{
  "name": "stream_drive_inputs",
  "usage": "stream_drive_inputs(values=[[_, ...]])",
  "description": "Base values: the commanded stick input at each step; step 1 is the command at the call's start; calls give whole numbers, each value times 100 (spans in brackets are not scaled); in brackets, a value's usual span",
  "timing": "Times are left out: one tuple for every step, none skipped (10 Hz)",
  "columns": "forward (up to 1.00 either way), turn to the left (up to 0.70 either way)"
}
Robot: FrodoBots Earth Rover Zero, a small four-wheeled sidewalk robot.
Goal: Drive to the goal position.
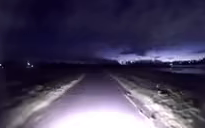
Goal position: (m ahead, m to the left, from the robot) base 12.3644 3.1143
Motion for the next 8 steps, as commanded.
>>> stream_drive_inputs(values=[[70,3],[70,1],[70,0],[70,0],[70,0],[70,0],[70,0],[70,0]])
